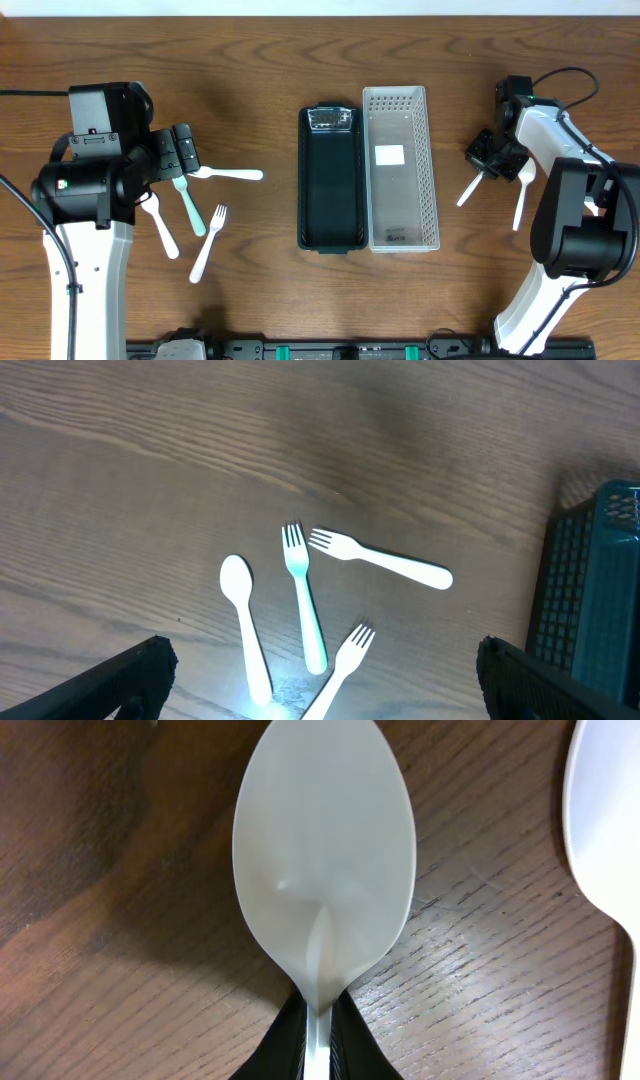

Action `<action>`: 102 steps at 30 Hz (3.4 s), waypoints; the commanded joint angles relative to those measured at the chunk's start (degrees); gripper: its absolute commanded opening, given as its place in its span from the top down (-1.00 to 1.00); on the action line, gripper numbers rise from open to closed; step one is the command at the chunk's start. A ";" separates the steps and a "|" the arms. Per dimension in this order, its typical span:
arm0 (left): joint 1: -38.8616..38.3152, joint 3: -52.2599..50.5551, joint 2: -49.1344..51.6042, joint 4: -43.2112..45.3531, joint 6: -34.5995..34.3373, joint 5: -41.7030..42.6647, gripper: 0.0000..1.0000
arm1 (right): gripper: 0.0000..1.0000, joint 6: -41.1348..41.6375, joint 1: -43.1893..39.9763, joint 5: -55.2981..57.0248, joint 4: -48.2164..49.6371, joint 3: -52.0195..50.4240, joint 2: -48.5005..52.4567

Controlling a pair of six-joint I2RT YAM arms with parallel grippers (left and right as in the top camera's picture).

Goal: Pack container
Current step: 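Grasp a white spoon by its handle with the right gripper, then carry the spoon into the white basket and open the right gripper, then grasp a second white spoon with the right gripper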

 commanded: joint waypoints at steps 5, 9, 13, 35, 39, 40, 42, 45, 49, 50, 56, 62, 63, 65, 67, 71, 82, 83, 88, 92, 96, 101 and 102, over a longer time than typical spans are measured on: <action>0.24 0.83 0.33 -0.13 0.15 -0.44 -0.96 | 0.98 -4.35 3.04 -0.96 -2.86 1.81 -4.13; 0.24 0.83 0.33 -0.11 0.15 -0.44 -0.96 | 0.97 -7.74 8.24 -1.01 -4.17 6.47 -12.52; 0.24 0.83 0.33 -0.11 0.13 -0.44 -0.96 | 0.98 -9.88 16.04 -0.90 -3.67 9.73 -19.34; 0.24 0.83 0.33 -0.13 0.13 -0.44 -0.96 | 0.36 -10.51 28.50 -0.92 -5.11 8.09 -5.60; 0.24 0.83 0.33 -0.11 0.15 -0.44 -0.96 | 0.11 -12.37 27.78 -0.94 -6.32 10.10 -7.78; 0.24 0.83 0.33 -0.11 0.15 -0.44 -0.96 | 0.09 -12.68 27.26 -0.87 -7.50 11.43 -8.96; 0.24 0.83 0.33 -0.11 0.15 -0.44 -0.96 | 0.07 -12.61 25.90 0.68 -9.18 13.68 -11.43; 0.24 0.83 0.33 -0.11 0.15 -0.44 -0.96 | -0.19 -12.61 21.97 3.96 -10.58 16.41 -16.46; 0.24 0.83 0.33 -0.13 0.15 -0.44 -0.96 | -0.46 -12.74 13.18 5.60 -12.04 16.68 -21.81; 0.24 0.83 0.33 -0.13 0.15 -0.44 -0.96 | -0.55 -13.57 9.88 5.51 -13.16 16.68 -22.34; 0.24 0.79 0.33 -0.11 0.13 -0.44 -0.96 | -0.75 -18.14 -4.52 5.20 -16.37 12.07 -20.68; 0.24 0.79 0.33 -0.11 0.13 -0.44 -0.96 | -0.81 -20.79 -8.96 2.89 -8.81 -1.68 -18.32; 0.24 0.79 0.33 -0.11 0.15 -0.44 -0.96 | -0.82 -20.79 -8.96 2.89 -7.23 -3.87 -18.01; 0.24 0.79 0.33 -0.11 0.13 -0.44 -0.96 | -0.82 -20.76 -8.96 2.91 -3.74 -8.13 -17.49; 0.24 0.79 0.33 -0.13 0.13 -0.44 -0.96 | -0.86 -20.79 -9.03 2.89 0.09 -11.93 -17.05; 0.24 0.79 0.33 -0.13 0.13 -0.44 -0.96 | -0.90 -22.47 -9.29 2.91 5.35 -15.89 -16.81; 0.24 0.79 0.33 -0.15 0.13 -0.44 -0.96 | -0.94 -27.10 -12.63 0.57 17.62 -23.34 -16.70; 0.24 0.79 0.33 -0.15 0.13 -0.44 -0.96 | -0.94 -27.23 -12.87 0.26 18.51 -23.80 -16.70; 0.24 0.79 0.33 -0.15 0.13 -0.44 -0.96 | -0.89 -28.35 -13.25 -2.60 21.68 -25.42 -16.70; 0.24 0.79 0.33 -0.13 0.13 -0.44 -0.96 | -0.74 -28.52 -13.25 -3.10 23.17 -26.51 -16.68; 0.24 0.79 0.33 -0.13 0.13 -0.44 -0.96 | -0.37 -28.50 -13.25 -3.10 23.78 -27.19 -16.68; 0.24 0.79 0.33 -0.13 0.13 -0.44 -0.96 | 0.13 -28.50 -13.25 -3.10 23.76 -27.19 -16.68; 0.24 0.79 0.33 -0.15 0.15 -0.44 -0.96 | 0.28 -28.50 -13.25 -3.10 23.76 -27.19 -16.68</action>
